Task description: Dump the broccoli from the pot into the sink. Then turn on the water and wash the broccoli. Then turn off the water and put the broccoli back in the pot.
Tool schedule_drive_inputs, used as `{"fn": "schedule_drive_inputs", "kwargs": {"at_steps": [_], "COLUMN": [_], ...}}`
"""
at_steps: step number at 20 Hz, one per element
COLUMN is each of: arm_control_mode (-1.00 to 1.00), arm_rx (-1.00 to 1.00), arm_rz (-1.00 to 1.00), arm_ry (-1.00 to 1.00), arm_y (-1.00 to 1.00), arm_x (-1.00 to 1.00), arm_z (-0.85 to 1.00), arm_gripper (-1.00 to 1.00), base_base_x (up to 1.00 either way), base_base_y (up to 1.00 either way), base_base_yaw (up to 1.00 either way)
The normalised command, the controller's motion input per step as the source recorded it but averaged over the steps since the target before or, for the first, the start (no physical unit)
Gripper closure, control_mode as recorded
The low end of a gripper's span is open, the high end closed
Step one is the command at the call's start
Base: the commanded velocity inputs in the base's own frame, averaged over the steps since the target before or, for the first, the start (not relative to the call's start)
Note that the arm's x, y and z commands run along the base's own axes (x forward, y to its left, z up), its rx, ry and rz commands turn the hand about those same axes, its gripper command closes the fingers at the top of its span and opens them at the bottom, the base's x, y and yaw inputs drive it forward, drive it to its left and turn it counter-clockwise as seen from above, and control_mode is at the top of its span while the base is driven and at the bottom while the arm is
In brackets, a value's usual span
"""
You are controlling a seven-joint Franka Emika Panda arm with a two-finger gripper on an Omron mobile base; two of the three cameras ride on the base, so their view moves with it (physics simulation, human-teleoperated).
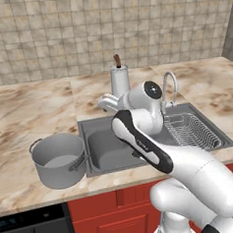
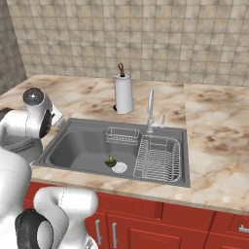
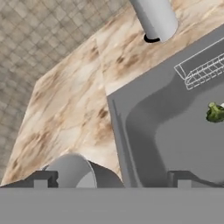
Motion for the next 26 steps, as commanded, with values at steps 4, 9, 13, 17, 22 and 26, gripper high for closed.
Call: {"fn": "schedule_drive_inputs", "kwargs": {"at_steps": [4,9,13,17,22,26], "arm_control_mode": [-1.0,-1.0,-1.0,-1.0,-1.0,-1.0], "arm_rx": [0.04,0.1,0.23,0.25,0.29,0.31], "arm_rz": [-0.24,-0.15,0.0,0.0,0.0,0.0], "arm_ry": [0.17,-0.01,-0.27,-0.31,-0.14,0.0], "arm_y": [-0.39,-0.61,-0.79,-0.8,-0.74,-0.72], "arm_x": [-0.39,-0.47,-0.57,-0.51,-0.3,-0.14], "arm_z": [0.72,0.29,0.0,0.0,0.04,0.22], "arm_gripper": [-1.0,-1.0,-1.0,-1.0,-1.0,-1.0], "base_base_x": [0.0,0.0,0.0,0.0,0.0,0.0], "base_base_y": [0.0,0.0,0.0,0.0,0.0,0.0], "base_base_yaw": [0.0,0.0,0.0,0.0,0.0,0.0]}}
